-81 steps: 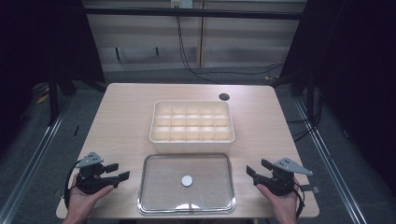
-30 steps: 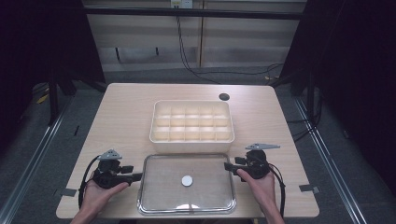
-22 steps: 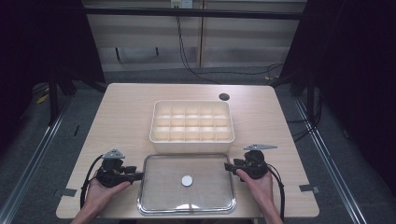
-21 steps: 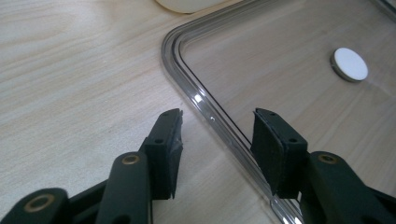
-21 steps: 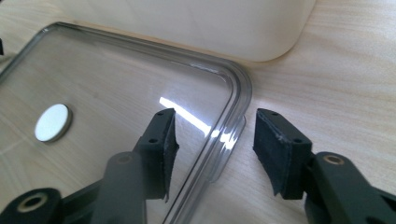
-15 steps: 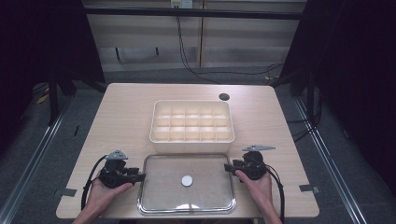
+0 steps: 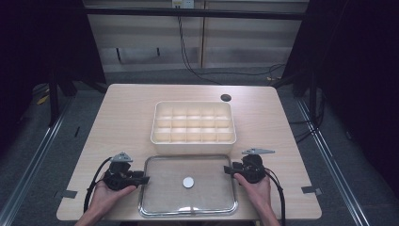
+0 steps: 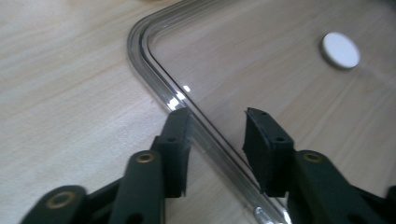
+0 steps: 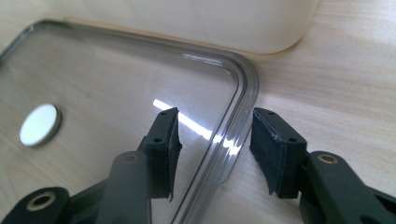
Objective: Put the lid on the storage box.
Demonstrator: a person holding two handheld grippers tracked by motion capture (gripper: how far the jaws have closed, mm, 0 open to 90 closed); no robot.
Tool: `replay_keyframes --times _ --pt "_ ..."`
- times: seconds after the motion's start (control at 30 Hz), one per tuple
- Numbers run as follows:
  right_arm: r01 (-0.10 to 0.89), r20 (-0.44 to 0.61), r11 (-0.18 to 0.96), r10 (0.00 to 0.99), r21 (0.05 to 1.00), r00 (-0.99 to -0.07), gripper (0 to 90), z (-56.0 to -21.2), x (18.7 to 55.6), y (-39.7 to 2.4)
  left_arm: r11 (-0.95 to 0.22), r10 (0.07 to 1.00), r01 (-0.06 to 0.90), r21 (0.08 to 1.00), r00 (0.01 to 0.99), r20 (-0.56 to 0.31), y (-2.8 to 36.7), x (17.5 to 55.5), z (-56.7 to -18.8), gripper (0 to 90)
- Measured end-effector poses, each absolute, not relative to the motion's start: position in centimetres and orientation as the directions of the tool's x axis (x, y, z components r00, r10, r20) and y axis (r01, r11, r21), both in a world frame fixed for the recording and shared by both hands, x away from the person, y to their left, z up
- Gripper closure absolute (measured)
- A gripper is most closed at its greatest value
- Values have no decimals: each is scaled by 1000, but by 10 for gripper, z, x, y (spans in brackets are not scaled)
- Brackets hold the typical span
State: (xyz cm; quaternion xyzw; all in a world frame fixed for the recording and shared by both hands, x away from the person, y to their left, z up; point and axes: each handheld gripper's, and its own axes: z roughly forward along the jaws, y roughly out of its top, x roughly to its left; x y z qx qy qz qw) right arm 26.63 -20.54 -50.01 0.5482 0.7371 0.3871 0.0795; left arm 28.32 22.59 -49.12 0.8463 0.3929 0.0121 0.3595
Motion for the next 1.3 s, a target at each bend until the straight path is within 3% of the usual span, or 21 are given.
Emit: replay_keyframes --times 0.23,0.37,0.63,0.77,1.0,1.3 --pt "770 401 -7 857 638 -325 528 -502 266 -210 -428 678 659 618 687 -263 227 284 -492 656" --pt "795 513 -102 811 598 -282 532 -506 265 -219 -431 675 657 618 690 -263 227 284 -491 659" --pt "820 604 -152 751 552 -267 567 -511 266 -229 -431 670 657 618 692 -268 228 285 -492 662" --pt "814 636 -172 718 556 -282 637 -509 263 -229 -433 666 656 618 695 -271 227 285 -492 662" --pt "805 635 -125 688 579 -350 595 -504 264 -229 -433 664 654 621 697 -271 227 285 -492 660" --pt "803 643 -75 645 591 -412 620 -501 265 -225 -425 663 658 622 694 -281 228 287 -493 667"
